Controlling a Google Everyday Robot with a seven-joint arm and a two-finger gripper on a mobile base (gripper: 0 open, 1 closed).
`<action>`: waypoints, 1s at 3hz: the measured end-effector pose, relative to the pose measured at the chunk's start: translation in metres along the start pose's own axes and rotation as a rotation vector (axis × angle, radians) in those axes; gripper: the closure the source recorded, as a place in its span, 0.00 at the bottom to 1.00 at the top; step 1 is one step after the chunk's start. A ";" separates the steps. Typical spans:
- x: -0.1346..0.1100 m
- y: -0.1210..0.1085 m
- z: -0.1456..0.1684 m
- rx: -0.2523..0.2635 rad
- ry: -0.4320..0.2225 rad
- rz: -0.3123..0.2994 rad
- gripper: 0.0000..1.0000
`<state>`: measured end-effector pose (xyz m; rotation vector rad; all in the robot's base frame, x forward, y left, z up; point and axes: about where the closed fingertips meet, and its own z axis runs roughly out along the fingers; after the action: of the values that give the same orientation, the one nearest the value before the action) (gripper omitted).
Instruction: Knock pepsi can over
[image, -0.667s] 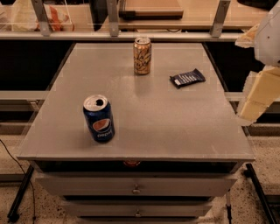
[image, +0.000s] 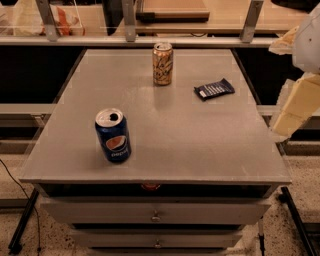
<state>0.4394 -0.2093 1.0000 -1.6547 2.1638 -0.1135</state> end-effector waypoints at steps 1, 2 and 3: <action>-0.020 -0.002 0.009 -0.059 -0.118 -0.009 0.00; -0.065 0.006 0.028 -0.153 -0.270 -0.055 0.00; -0.065 0.006 0.028 -0.153 -0.270 -0.055 0.00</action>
Offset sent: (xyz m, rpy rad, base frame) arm 0.0287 0.1083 -0.0196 0.3825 0.0992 0.2917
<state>0.4579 -0.1417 0.9900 -1.7023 1.9653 0.2522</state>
